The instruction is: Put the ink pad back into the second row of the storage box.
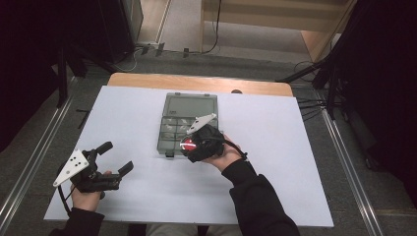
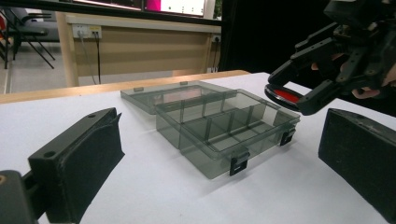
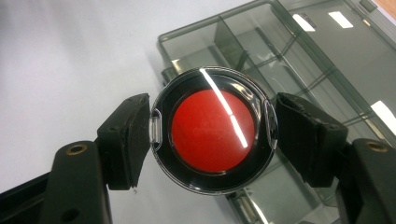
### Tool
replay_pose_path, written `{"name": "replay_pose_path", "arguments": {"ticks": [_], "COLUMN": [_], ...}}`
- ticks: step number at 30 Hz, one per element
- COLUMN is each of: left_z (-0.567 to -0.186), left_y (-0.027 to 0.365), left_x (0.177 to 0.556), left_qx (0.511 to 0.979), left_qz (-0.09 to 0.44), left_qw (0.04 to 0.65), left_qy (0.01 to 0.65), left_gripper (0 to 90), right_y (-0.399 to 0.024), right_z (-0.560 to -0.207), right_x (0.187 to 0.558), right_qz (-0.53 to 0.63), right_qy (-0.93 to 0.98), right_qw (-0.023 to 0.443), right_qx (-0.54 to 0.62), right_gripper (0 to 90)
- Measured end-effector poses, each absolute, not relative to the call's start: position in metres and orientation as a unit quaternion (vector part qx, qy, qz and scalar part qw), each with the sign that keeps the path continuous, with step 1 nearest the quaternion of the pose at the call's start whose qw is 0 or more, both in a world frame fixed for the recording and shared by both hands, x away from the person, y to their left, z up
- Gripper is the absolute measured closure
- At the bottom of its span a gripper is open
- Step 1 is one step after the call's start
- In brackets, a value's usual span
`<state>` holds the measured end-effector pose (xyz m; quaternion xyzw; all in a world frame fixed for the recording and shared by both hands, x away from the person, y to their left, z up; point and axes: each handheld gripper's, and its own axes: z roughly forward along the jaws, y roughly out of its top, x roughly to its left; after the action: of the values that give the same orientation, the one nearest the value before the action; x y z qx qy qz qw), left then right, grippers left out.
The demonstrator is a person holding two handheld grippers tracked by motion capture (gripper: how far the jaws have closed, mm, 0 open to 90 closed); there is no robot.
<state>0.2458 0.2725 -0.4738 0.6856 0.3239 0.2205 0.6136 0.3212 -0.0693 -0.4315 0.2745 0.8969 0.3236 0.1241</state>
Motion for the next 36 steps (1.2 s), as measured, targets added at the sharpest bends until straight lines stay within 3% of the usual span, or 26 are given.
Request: {"name": "replay_pose_path", "arguments": {"ticks": [25, 26, 27, 30, 36], "left_z": [-0.474, -0.474, -0.474, -0.474, -0.474], "left_y": [0.272, 0.273, 0.273, 0.273, 0.273], "left_x": [0.246, 0.246, 0.246, 0.246, 0.246], "left_qx": [0.686, 0.685, 0.685, 0.685, 0.685], "left_qz": [0.217, 0.218, 0.217, 0.217, 0.218], "left_qw": [0.614, 0.615, 0.615, 0.615, 0.615], "left_qy": [0.324, 0.324, 0.324, 0.324, 0.324], "left_gripper": [0.0, 0.0, 0.0, 0.0, 0.0], "right_y": [-0.076, -0.076, -0.077, -0.081, -0.093], "right_z": [-0.456, -0.456, -0.457, -0.455, -0.448], "right_x": [0.358, 0.358, 0.359, 0.359, 0.354], "right_qz": [0.281, 0.282, 0.285, 0.292, 0.312], "right_qy": [0.886, 0.885, 0.882, 0.876, 0.864], "right_qw": [0.128, 0.123, 0.122, 0.125, 0.126], "right_qx": [0.345, 0.348, 0.354, 0.364, 0.374], "right_gripper": [30.0, 24.4, 11.8, 0.0, 0.0]}}
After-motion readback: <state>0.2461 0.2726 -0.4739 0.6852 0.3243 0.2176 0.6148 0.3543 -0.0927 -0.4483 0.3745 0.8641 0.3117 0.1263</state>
